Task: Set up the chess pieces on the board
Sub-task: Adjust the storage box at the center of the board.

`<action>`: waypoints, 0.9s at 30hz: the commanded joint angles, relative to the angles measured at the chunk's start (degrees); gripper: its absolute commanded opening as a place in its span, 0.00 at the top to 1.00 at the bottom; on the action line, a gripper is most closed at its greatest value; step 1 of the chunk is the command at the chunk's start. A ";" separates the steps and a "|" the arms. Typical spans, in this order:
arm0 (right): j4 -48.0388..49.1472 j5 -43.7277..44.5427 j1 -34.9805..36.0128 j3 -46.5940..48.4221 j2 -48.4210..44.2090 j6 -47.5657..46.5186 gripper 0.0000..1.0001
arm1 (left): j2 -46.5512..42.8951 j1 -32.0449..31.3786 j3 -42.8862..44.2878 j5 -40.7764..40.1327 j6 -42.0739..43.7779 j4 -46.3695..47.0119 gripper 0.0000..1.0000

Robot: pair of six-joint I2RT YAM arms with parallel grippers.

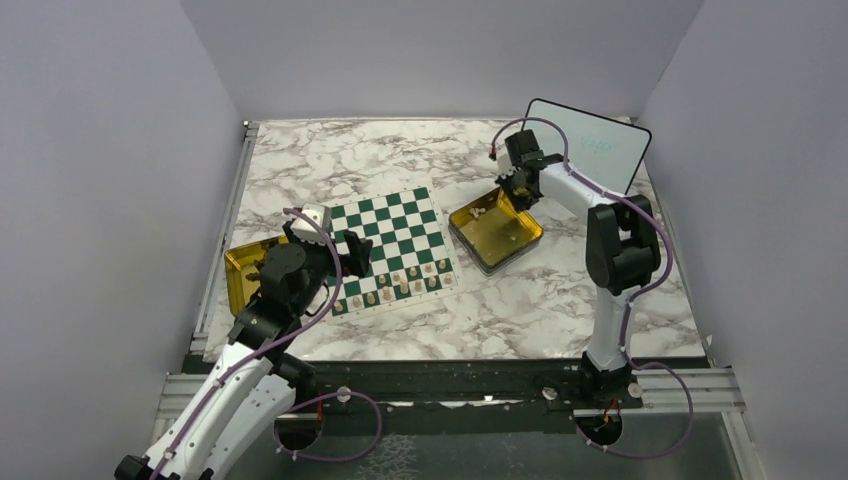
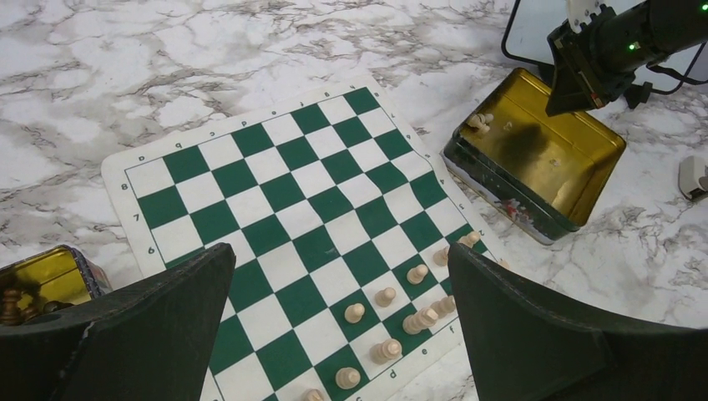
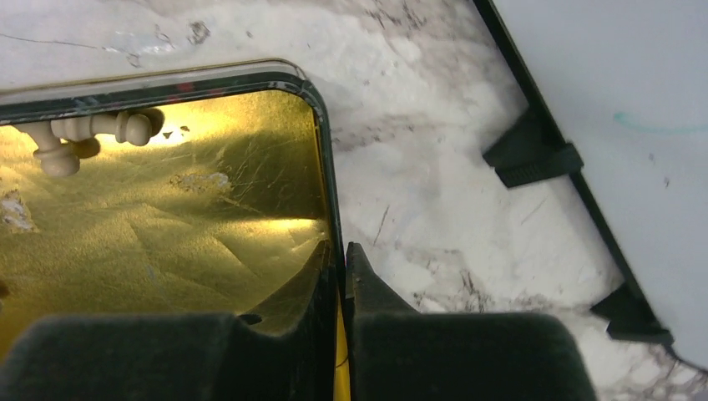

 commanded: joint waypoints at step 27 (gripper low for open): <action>-4.17 11.22 -0.21 1.13 0.64 22.30 0.81 | -0.77 -1.53 -0.03 -0.94 -0.36 0.53 0.01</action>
